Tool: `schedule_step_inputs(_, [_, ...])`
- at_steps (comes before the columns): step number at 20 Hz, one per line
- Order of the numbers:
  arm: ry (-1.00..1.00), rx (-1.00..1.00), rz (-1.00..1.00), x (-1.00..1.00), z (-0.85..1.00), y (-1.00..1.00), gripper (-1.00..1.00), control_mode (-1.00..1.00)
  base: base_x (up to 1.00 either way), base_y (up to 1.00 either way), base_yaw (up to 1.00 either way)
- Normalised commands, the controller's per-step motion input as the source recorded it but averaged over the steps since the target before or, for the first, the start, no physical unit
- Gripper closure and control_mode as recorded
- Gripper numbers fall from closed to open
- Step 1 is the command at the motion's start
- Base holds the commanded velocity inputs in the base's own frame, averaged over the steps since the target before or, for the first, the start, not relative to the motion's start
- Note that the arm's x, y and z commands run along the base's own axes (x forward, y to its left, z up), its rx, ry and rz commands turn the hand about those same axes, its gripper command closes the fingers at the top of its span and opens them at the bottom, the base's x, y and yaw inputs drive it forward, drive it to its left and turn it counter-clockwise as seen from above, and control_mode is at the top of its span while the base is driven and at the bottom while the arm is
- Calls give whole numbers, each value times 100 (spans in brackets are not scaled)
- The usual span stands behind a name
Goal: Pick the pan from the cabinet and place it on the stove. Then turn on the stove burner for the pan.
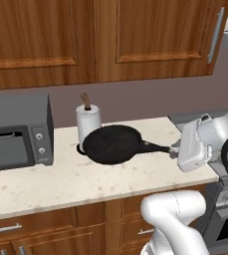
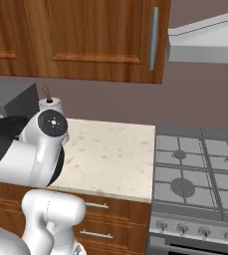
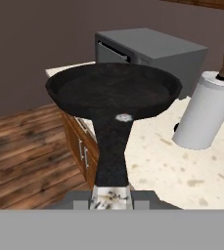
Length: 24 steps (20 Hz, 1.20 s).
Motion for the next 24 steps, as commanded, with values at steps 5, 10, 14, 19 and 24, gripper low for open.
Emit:
schedule_step_inputs(5, [0,0,0,0,0,0,100,100,31,26,0])
schedule_step_inputs(10, [0,0,0,0,0,0,100,100,30,18,0])
schedule_step_inputs(14, [0,0,0,0,0,0,100,100,17,7,0])
schedule_step_inputs(19, [0,0,0,0,0,0,100,100,6,0,0])
schedule_step_inputs(24, [0,0,0,0,0,0,100,100,2,0,0])
